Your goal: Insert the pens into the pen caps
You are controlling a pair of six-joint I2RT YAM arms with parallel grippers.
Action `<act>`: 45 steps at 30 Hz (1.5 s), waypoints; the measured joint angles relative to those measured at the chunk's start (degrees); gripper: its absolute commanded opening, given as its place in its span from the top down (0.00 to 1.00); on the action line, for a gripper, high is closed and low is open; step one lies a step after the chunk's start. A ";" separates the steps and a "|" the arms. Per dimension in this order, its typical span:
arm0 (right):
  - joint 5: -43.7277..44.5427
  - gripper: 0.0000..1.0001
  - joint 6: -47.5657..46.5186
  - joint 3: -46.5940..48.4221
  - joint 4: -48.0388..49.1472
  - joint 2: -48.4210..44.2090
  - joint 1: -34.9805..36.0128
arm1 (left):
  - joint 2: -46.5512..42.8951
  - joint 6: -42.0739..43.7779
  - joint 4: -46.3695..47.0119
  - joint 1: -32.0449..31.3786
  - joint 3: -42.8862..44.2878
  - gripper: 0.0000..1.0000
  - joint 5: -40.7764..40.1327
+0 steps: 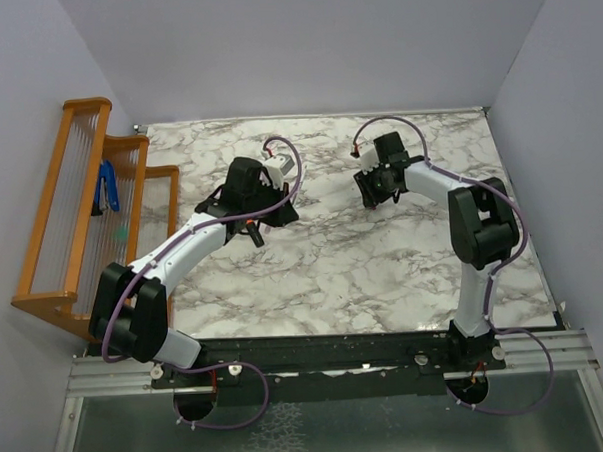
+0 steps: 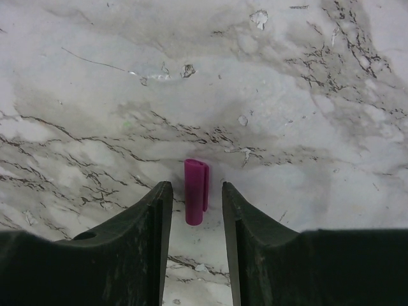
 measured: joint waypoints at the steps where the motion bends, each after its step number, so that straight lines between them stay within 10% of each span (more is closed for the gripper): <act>1: 0.00 0.61 0.00 0.00 -0.17 0.28 0.00 | 0.00 0.00 0.00 0.04 0.00 1.00 0.02; 13: 0.00 0.73 0.83 0.04 1.16 1.57 0.00 | -1.11 0.11 -0.15 0.92 -0.55 1.00 0.15; 18: -0.07 0.99 1.62 0.37 2.38 2.14 0.00 | -1.11 0.24 -0.22 0.92 -0.74 1.00 0.15; 29: -4.68 1.00 9.49 -6.29 9.70 -4.44 0.00 | -1.18 -1.79 5.03 0.98 -5.62 1.00 2.69; 37: -16.50 1.00 32.02 -19.06 38.49 -27.02 0.44 | -1.66 -11.19 23.15 0.09 -16.02 1.00 8.76; 45: -23.32 1.00 48.43 -21.81 57.55 -28.57 1.99 | -2.05 -14.19 34.82 -4.17 -16.46 1.00 11.10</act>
